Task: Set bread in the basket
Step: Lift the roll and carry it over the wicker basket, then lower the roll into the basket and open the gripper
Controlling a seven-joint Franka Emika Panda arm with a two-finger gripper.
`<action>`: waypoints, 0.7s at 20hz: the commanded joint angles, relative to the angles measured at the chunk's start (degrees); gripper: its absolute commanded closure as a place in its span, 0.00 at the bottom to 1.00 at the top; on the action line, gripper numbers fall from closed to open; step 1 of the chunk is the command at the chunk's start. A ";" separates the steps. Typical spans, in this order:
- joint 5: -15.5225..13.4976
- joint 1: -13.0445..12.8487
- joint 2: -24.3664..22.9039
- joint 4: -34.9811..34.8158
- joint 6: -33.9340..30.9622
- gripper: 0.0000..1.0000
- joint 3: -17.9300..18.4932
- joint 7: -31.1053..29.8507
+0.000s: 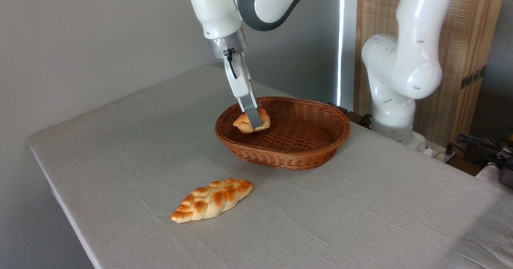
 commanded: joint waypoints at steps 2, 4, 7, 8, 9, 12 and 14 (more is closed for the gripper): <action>-0.18 -0.60 0.50 0.16 0.95 0.00 0.52 0.64; -0.18 -0.60 0.50 0.25 0.95 0.00 0.52 0.64; -0.18 -0.60 0.50 0.34 1.21 0.00 0.61 0.64; -0.09 -0.60 0.50 0.51 1.21 0.00 0.61 0.73; -0.01 -0.60 0.50 0.51 1.30 0.00 0.61 0.64; 0.08 -0.51 0.41 0.95 2.26 0.00 0.79 0.64; 0.17 -0.16 0.23 4.19 1.04 0.00 1.23 -0.05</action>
